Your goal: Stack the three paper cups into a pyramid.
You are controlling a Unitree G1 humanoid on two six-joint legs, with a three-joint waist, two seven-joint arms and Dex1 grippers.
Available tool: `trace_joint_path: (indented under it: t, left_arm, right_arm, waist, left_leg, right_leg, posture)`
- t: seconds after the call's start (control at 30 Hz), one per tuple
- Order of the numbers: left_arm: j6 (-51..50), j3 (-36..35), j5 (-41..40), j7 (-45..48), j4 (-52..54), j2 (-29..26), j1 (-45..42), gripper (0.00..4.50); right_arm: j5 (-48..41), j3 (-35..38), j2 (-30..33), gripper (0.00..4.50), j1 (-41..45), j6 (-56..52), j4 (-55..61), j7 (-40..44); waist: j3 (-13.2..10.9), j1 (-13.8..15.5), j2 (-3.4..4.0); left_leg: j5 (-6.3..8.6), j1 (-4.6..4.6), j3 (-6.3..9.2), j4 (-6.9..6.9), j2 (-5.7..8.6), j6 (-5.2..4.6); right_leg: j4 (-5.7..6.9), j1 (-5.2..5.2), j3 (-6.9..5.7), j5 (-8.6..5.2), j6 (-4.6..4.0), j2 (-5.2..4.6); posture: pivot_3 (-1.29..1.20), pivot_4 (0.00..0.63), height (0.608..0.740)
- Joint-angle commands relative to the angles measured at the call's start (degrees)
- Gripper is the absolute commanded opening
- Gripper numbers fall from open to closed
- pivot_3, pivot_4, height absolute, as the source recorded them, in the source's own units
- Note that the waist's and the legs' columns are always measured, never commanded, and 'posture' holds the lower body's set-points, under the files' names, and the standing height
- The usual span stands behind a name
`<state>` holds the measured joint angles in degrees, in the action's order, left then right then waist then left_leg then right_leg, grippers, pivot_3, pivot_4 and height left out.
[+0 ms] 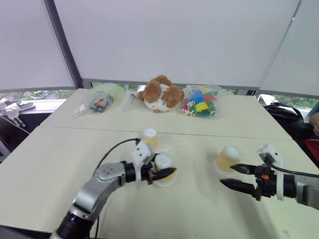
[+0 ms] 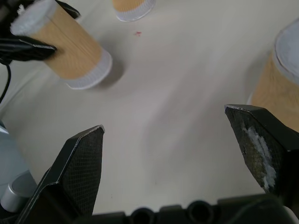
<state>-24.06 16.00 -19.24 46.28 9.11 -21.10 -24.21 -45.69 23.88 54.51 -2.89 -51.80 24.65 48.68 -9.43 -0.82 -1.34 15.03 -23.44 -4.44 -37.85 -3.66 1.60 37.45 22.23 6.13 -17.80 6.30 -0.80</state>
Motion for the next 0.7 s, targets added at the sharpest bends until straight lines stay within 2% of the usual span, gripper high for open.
trace_joint_path:
  t: [0.03,0.17,0.23,0.3,0.33,0.5,0.6,0.7]
  left_arm:
    - [3.61,2.15,1.47,2.38,-4.6,2.87,-3.49,2.35]
    - [6.06,2.75,2.51,4.21,-7.5,4.57,-4.44,2.35]
    - [6.98,2.87,2.97,4.81,-8.01,4.85,-4.3,3.38]
    - [7.28,2.54,2.87,5.12,-7.97,5.03,-4.04,4.2]
    - [7.48,2.23,2.93,4.85,-7.81,5.13,-3.94,4.39]
    - [4.92,-0.6,2.79,0.68,-2.04,4.74,-3.47,4.39]
    - [-0.22,-6.29,-0.34,-4.07,5.82,3.75,-1.08,4.39]
    - [-4.8,-12.87,-0.09,-11.13,12.22,2.08,2.33,4.39]
  right_arm:
    - [-0.12,2.39,-1.02,4.5,-0.99,1.26,2.35,-0.94]
    - [-0.24,2.54,-2.12,4.5,-2.13,1.28,3.65,-2.14]
    - [-0.25,2.57,-2.45,4.5,-2.71,1.39,4.14,-2.61]
    - [-0.35,2.59,-2.56,4.5,-3.04,1.46,4.41,-2.93]
    - [-0.41,2.57,-2.58,4.5,-3.08,1.48,4.48,-3.04]
    - [-0.78,2.32,-2.19,4.5,-2.26,1.58,4.31,-3.2]
    - [-1.41,2.86,-1.9,4.5,-1.45,1.46,4.1,-3.09]
    - [-0.83,3.05,-1.83,4.5,-1.0,2.08,3.54,-3.07]
  waist:
    - [0.0,0.04,0.0]
    - [0.01,-0.01,0.01]
    - [0.01,0.03,0.01]
    - [0.01,0.06,0.01]
    - [0.01,0.07,0.01]
    - [0.0,0.08,0.01]
    - [0.01,-0.12,0.02]
    - [0.02,-0.16,0.03]
  left_leg:
    - [0.0,-0.01,0.02,-0.01,0.0,0.0]
    - [0.03,-0.08,-0.01,-0.05,-0.01,-0.06]
    - [0.04,-0.08,0.0,-0.04,-0.03,-0.08]
    - [0.05,-0.08,0.01,-0.04,-0.04,-0.08]
    - [0.04,-0.08,0.01,-0.04,-0.04,-0.08]
    - [0.05,-0.08,0.0,-0.08,-0.04,-0.08]
    - [0.05,-0.08,0.04,-0.07,-0.08,-0.08]
    - [0.05,-0.06,0.08,-0.07,-0.12,-0.09]
  right_leg:
    - [0.0,0.0,0.0,0.0,0.0,0.01]
    - [0.0,0.06,0.02,0.0,0.02,0.0]
    - [0.01,0.06,0.02,0.0,0.02,0.02]
    - [0.02,0.06,0.01,0.0,0.02,0.03]
    - [0.01,0.06,0.01,0.0,0.02,0.03]
    - [0.01,0.03,0.02,0.0,0.02,0.01]
    - [0.03,0.06,0.03,0.01,0.02,0.01]
    - [0.11,0.07,0.03,0.01,0.03,0.03]
  posture:
    - [0.0,0.15,0.74]
    - [0.0,0.15,0.74]
    - [0.0,0.15,0.74]
    - [0.0,0.15,0.74]
    - [0.0,0.15,0.74]
    - [0.0,0.15,0.74]
    - [0.0,0.15,0.74]
    - [0.0,0.15,0.74]
